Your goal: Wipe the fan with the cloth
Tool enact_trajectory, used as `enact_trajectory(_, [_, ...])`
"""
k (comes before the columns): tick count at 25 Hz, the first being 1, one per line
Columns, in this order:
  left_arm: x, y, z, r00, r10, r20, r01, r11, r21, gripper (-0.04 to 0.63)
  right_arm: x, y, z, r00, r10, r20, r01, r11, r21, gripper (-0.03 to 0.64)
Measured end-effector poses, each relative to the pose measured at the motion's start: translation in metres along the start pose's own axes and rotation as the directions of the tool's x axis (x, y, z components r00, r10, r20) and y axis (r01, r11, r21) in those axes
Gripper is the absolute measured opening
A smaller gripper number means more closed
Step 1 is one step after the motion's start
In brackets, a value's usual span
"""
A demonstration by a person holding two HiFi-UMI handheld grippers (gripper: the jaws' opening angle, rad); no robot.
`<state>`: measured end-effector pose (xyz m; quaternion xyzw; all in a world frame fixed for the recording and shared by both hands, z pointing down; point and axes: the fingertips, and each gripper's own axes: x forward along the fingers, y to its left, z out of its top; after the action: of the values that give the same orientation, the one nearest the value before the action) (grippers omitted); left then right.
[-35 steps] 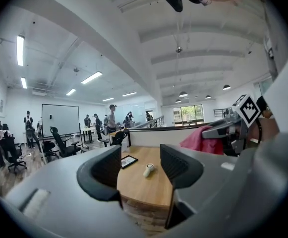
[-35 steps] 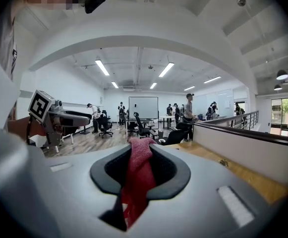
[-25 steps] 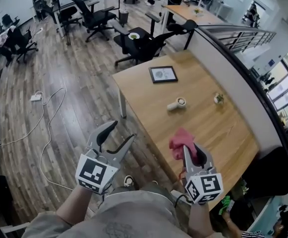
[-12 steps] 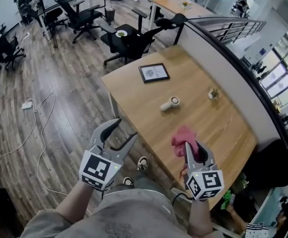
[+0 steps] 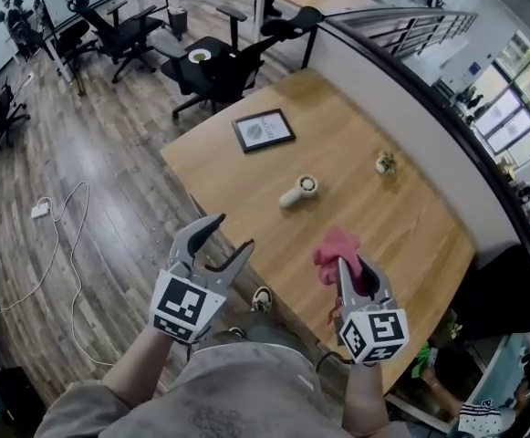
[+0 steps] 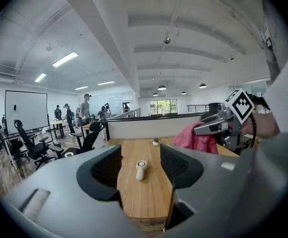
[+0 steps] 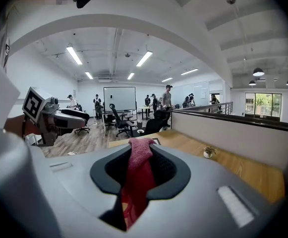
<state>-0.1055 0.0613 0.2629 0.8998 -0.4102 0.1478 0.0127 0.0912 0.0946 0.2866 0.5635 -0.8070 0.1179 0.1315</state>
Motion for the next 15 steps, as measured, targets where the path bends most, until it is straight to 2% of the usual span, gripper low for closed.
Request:
enact_trajectory(8, [0.080,0.001,-0.011,0.994,-0.045,-0.099,0.048,0.998,0.027,0.245,0.055,-0.040,-0.011,0.996,0.043,-0.082,-0.043,0.999,0.005,0.074])
enact_trajectory(15, [0.151,0.005,-0.046,0.980,-0.056,-0.189,0.065,0.997,0.041,0.247,0.114,-0.069,-0.033,0.983,0.111,-0.145,-0.111,0.994,0.008,0.074])
